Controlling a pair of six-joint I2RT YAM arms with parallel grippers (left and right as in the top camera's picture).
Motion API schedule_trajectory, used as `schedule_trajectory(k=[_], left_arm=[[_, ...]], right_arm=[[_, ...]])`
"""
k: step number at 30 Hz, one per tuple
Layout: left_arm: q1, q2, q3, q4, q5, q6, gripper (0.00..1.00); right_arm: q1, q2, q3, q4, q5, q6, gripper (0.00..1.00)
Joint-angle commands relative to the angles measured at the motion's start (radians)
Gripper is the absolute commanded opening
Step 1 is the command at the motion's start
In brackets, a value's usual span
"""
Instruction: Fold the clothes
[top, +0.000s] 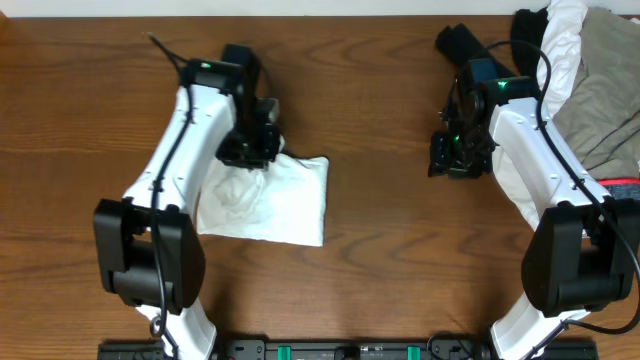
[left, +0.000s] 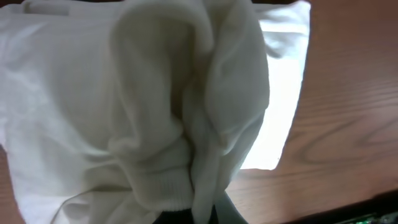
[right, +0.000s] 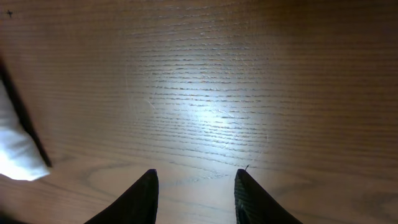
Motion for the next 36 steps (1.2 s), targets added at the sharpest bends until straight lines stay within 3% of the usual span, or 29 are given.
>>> schedule_trajectory(k=[1,13,21,26,36], left_arm=[[-0.051,-0.016,0.006,-0.006,-0.032,-0.041,0.06],[-0.163,-0.016,-0.021,-0.034,-0.031,-0.089,0.06],[-0.144,-0.020,-0.019,-0.044,-0.032,-0.077,0.06],[-0.110,-0.034,-0.018,-0.044,-0.032,-0.078,0.06],[-0.089,-0.103,-0.011,-0.031,-0.031,-0.078,0.06]], right_arm=[[-0.008,-0.023,0.017,-0.004,0.006,-0.015,0.38],[-0.008,-0.023,0.017,-0.016,-0.006,-0.015,0.39],[0.028,-0.023,0.000,-0.073,-0.016,-0.036,0.40],[0.115,-0.023,-0.069,0.004,-0.031,-0.026,0.39],[0.296,-0.023,-0.205,0.208,-0.090,0.133,0.39]])
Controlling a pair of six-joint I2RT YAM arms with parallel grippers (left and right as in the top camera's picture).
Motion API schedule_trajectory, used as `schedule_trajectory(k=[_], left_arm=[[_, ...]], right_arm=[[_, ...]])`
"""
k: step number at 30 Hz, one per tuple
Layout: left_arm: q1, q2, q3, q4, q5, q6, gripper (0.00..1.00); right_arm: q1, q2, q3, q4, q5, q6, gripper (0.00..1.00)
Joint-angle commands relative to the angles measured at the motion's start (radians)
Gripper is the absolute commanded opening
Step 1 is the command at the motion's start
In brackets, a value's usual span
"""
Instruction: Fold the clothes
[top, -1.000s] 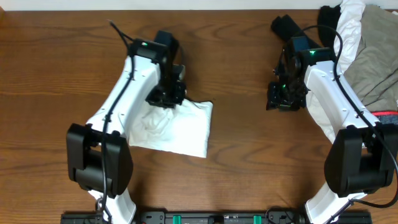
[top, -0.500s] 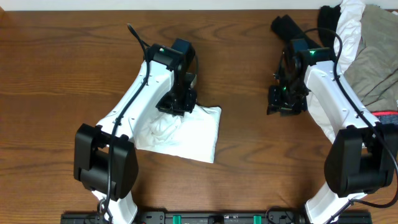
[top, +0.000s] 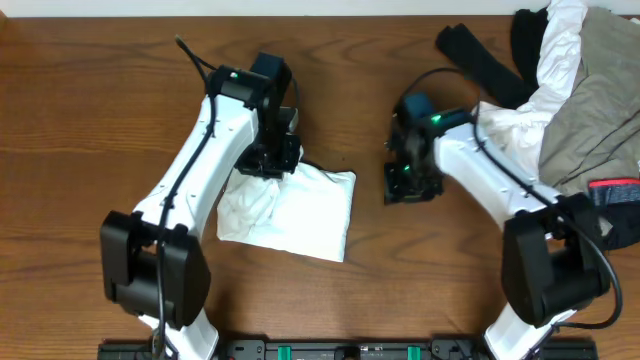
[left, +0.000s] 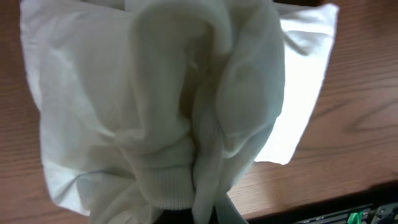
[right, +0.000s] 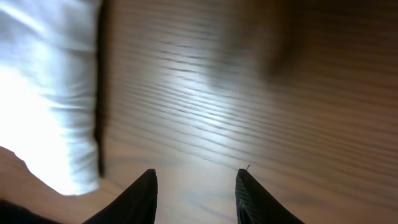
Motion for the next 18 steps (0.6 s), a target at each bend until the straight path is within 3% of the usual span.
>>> schedule_trajectory(k=[1,18], left_arm=[[0.001,-0.058,0.004,-0.001,-0.009,-0.002,0.06],[-0.003,-0.097,0.004,-0.080,-0.008,-0.003,0.06]], right_arm=[[0.056,-0.022,-0.045,0.045,-0.038,0.088,0.39],[0.202,-0.022,-0.172,0.312,-0.037,0.246,0.40]])
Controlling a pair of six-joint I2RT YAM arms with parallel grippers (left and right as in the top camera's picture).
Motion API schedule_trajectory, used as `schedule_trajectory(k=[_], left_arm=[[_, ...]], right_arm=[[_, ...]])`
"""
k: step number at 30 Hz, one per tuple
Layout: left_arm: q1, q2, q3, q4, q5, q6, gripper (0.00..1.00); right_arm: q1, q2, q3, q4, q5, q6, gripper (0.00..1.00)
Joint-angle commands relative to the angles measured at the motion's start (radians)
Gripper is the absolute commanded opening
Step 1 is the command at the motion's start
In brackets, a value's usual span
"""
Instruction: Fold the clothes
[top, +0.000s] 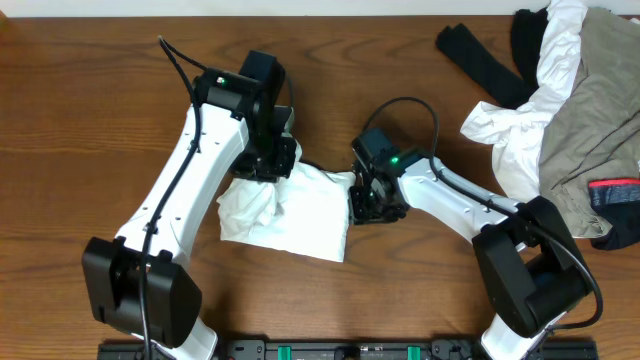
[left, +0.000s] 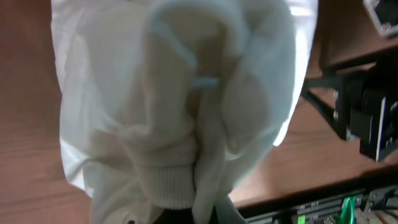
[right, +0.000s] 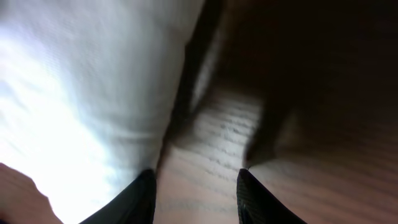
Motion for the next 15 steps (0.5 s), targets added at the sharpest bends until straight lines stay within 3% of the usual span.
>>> schedule_trajectory(k=[1,15], left_arm=[[-0.002,-0.015,0.004,-0.028,-0.008,-0.003,0.06],[-0.067,-0.014,0.004,0.010,-0.008,-0.013,0.06]], right_arm=[[0.019,-0.021,-0.006,0.019,-0.003,0.041,0.40],[0.027,-0.021,-0.006,0.052,-0.003,0.082,0.41]])
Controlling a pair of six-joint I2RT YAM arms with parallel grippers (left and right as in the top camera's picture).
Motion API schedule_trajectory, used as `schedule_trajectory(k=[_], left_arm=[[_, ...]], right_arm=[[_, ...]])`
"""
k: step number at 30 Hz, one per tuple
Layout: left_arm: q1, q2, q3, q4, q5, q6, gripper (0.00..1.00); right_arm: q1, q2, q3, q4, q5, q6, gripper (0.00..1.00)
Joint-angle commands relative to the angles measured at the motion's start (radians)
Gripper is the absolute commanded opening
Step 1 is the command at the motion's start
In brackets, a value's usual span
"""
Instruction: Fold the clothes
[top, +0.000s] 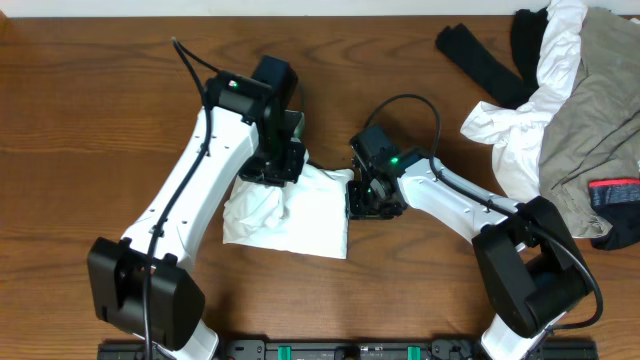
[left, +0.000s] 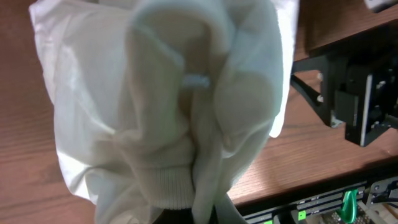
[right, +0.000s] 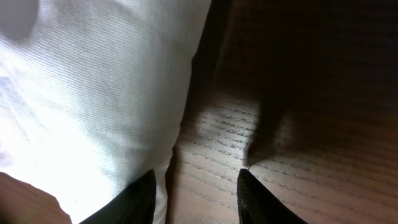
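Observation:
A white folded garment (top: 300, 212) lies mid-table, its left part bunched up. My left gripper (top: 278, 166) sits on its top edge, shut on a gathered fold with a ribbed hem (left: 168, 180). My right gripper (top: 362, 204) is low at the garment's right edge, open; its two dark fingertips (right: 140, 193) straddle bare wood, the left one against the white cloth (right: 93, 93).
A heap of unfolded clothes (top: 570, 90), white, grey and black, fills the back right corner, with a black piece (top: 480, 58) trailing from it. The table's front edge with black rail (top: 340, 350) is near.
The left gripper with the bunched cloth has shifted slightly right and toward the front. The right gripper stays at the garment's right edge, the cloth now sharper in its view.
The left gripper held bunched cloth at the garment's top while the right gripper hung open over bare wood far to the right. The garment then lay further right and the right gripper was closer. It now stands at the garment's right edge.

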Motion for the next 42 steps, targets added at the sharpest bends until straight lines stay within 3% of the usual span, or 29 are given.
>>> schedule_trajectory(k=[1,13,15,16,27,38,42], left_arm=[[-0.019,-0.014,0.004,0.004,-0.008,-0.013,0.06],[-0.067,-0.014,0.003,0.026,-0.007,-0.040,0.13],[-0.077,-0.014,0.003,0.030,-0.008,-0.043,0.17],[-0.080,-0.014,0.003,0.031,-0.008,-0.043,0.24],[-0.084,-0.014,0.003,0.034,-0.004,-0.049,0.25],[-0.012,-0.014,0.003,0.025,-0.267,-0.054,0.24],[0.069,-0.014,0.003,0.033,-0.266,-0.057,0.24]], right_arm=[[0.028,-0.021,-0.006,0.005,-0.003,0.024,0.41],[0.047,-0.021,-0.006,0.006,-0.004,0.024,0.41],[0.047,-0.021,-0.006,0.006,-0.004,0.024,0.41],[0.047,-0.021,-0.006,0.006,-0.004,0.024,0.41],[0.047,-0.021,-0.006,0.002,-0.003,0.024,0.41],[-0.019,-0.078,0.045,-0.111,0.047,-0.013,0.42],[-0.045,-0.169,0.104,-0.124,0.008,-0.106,0.48]])
